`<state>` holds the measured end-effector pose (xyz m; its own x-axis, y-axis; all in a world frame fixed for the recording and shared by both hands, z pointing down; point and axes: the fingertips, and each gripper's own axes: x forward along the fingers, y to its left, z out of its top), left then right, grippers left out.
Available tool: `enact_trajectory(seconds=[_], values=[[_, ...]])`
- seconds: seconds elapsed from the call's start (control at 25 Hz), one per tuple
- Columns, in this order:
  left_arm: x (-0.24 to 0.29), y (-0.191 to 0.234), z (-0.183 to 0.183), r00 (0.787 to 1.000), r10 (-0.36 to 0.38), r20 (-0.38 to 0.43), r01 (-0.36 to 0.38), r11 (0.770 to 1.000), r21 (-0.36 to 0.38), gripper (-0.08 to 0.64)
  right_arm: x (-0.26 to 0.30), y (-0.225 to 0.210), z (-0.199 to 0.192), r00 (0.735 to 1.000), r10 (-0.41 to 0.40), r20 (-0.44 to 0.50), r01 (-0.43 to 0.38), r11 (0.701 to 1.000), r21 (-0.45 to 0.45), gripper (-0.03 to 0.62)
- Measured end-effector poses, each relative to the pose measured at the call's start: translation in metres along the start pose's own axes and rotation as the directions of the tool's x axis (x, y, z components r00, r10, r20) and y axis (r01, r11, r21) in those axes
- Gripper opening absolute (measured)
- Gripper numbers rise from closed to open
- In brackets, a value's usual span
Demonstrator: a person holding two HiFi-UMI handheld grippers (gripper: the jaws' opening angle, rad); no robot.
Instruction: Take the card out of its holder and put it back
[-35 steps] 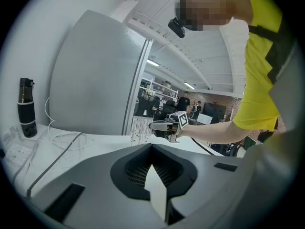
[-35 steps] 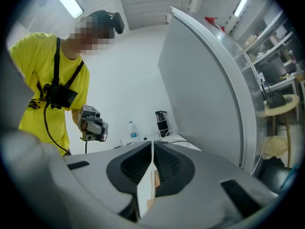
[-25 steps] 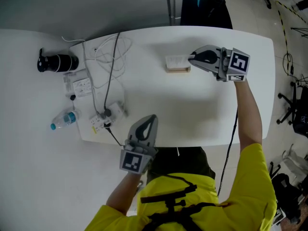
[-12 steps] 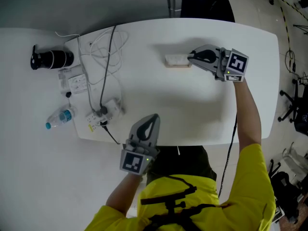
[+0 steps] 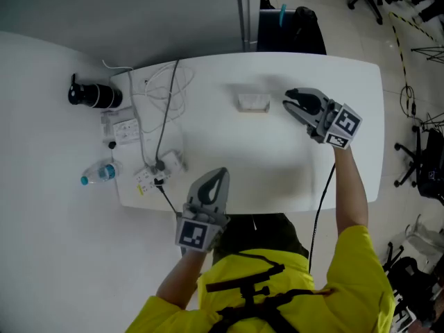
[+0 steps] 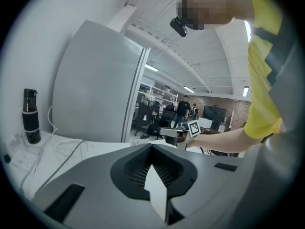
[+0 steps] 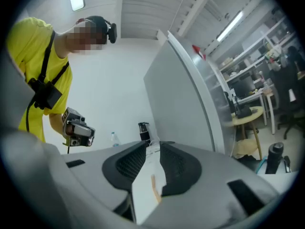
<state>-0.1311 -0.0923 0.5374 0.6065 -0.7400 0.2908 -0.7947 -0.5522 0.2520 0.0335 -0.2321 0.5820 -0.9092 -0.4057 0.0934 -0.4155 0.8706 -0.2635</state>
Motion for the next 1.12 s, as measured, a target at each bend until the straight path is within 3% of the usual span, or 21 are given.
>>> enact_trajectory(seconds=[0.28, 0.48, 0.8, 1.04, 1.12], values=[[-0.034, -0.023, 0.079, 0.994, -0.023, 0.106, 0.014, 0.996, 0.087, 0.003, -0.044, 0.115, 0.111, 0.965, -0.211, 0.156, 0.215, 0.977, -0.009, 0.097], [-0.053, -0.039, 0.131, 0.985, -0.049, 0.167, 0.025, 0.989, 0.144, 0.003, -0.076, 0.162, 0.173, 0.894, -0.357, 0.271, 0.355, 0.933, 0.058, 0.097], [-0.078, -0.051, 0.186, 0.969, -0.038, 0.244, -0.003, 0.986, 0.168, 0.003, -0.105, 0.202, 0.211, 0.784, -0.572, 0.242, 0.580, 0.813, 0.045, 0.097], [-0.082, -0.056, 0.200, 0.962, -0.046, 0.268, 0.000, 0.986, 0.167, 0.003, -0.101, 0.221, 0.215, 0.748, -0.618, 0.242, 0.634, 0.773, 0.013, 0.095], [-0.084, -0.056, 0.199, 0.963, -0.042, 0.266, -0.002, 0.986, 0.164, 0.003, -0.102, 0.224, 0.213, 0.736, -0.630, 0.247, 0.645, 0.763, 0.023, 0.067]])
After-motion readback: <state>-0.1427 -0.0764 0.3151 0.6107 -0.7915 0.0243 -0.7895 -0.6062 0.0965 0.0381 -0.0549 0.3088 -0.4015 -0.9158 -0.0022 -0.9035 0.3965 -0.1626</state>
